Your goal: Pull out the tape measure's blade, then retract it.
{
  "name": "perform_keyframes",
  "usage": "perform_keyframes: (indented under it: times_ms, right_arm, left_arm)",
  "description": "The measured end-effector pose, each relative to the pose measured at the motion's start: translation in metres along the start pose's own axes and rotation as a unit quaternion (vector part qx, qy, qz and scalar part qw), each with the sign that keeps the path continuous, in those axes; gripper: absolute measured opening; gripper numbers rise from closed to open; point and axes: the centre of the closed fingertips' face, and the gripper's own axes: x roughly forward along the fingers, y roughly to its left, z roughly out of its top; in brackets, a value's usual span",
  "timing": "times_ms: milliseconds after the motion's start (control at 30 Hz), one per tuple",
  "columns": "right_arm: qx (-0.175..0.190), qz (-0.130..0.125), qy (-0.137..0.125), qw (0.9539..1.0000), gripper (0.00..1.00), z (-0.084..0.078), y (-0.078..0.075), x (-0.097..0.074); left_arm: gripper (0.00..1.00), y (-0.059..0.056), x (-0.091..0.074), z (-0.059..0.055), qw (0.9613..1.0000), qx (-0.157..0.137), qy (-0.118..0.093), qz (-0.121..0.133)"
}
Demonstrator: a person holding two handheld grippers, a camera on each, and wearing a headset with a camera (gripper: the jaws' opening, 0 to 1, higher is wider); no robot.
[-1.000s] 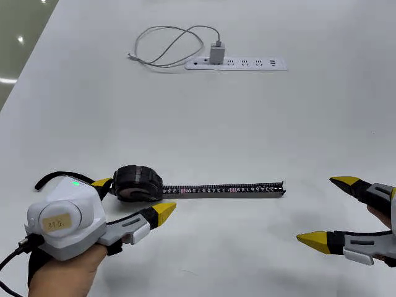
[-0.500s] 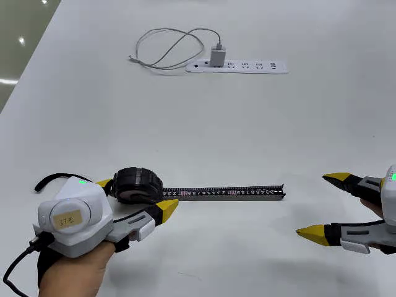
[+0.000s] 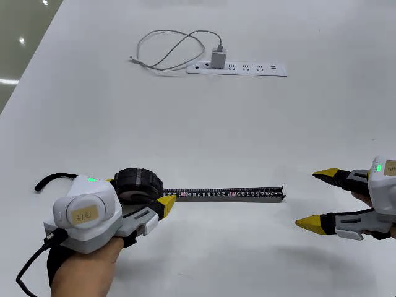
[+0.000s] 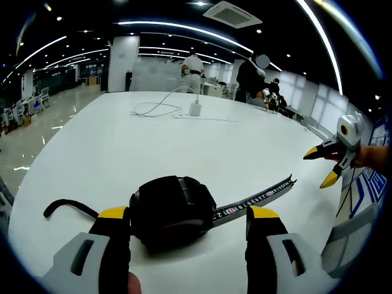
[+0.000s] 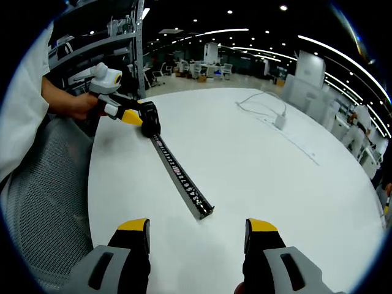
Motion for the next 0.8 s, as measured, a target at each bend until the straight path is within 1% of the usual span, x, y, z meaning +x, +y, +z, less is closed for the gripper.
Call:
perform_keyframes:
  times_ms: [33, 67, 133, 300, 367, 400, 467, 500, 567, 667, 733, 800]
  right_arm:
    - [-0.002, 0.003, 0.003, 1.0000, 0.58, -0.001, 0.000, 0.001]
    - [-0.004, 0.006, 0.006, 1.0000, 0.56, -0.001, -0.001, 0.002]
    - [-0.003, 0.012, 0.005, 0.9999, 0.54, 0.000, -0.002, 0.004]
    - [-0.016, 0.020, 0.010, 0.9996, 0.49, 0.001, -0.006, 0.011]
    - [-0.022, 0.027, 0.014, 0.9993, 0.48, 0.001, -0.006, 0.014]
    - [-0.031, 0.030, 0.018, 0.9989, 0.47, 0.001, -0.007, 0.016]
    - [-0.036, 0.036, 0.023, 0.9985, 0.47, 0.001, -0.008, 0.019]
    - [-0.040, 0.037, 0.024, 0.9982, 0.46, 0.001, -0.008, 0.020]
    - [-0.051, 0.043, 0.028, 0.9974, 0.45, 0.002, -0.008, 0.022]
    - [-0.059, 0.053, 0.035, 0.9963, 0.43, 0.001, -0.009, 0.026]
    - [-0.060, 0.060, 0.045, 0.9953, 0.39, 0.000, -0.009, 0.028]
    - [-0.063, 0.063, 0.046, 0.9949, 0.37, 0.001, -0.009, 0.029]
  left_arm:
    - [0.74, 0.000, 0.000, 0.001, 1.0000, -0.004, -0.001, -0.001]
    - [0.74, 0.000, 0.001, 0.000, 1.0000, -0.001, -0.001, 0.000]
    - [0.73, 0.001, 0.002, -0.001, 1.0000, 0.001, 0.000, 0.004]
    - [0.71, 0.003, 0.002, 0.001, 0.9998, -0.015, -0.003, 0.012]
    - [0.70, 0.003, 0.003, 0.001, 0.9998, -0.012, 0.000, 0.017]
    - [0.69, 0.005, 0.003, 0.001, 0.9996, -0.016, 0.000, 0.023]
    - [0.68, 0.006, 0.004, 0.001, 0.9995, -0.021, 0.001, 0.023]
    - [0.68, 0.007, 0.004, 0.001, 0.9993, -0.024, 0.001, 0.027]
    - [0.67, 0.006, 0.005, 0.000, 0.9993, -0.021, 0.004, 0.031]
    - [0.67, 0.007, 0.005, 0.000, 0.9991, -0.022, 0.005, 0.035]
    - [0.66, 0.008, 0.005, 0.000, 0.9989, -0.024, 0.004, 0.039]
    - [0.65, 0.010, 0.006, 0.000, 0.9986, -0.028, 0.004, 0.044]
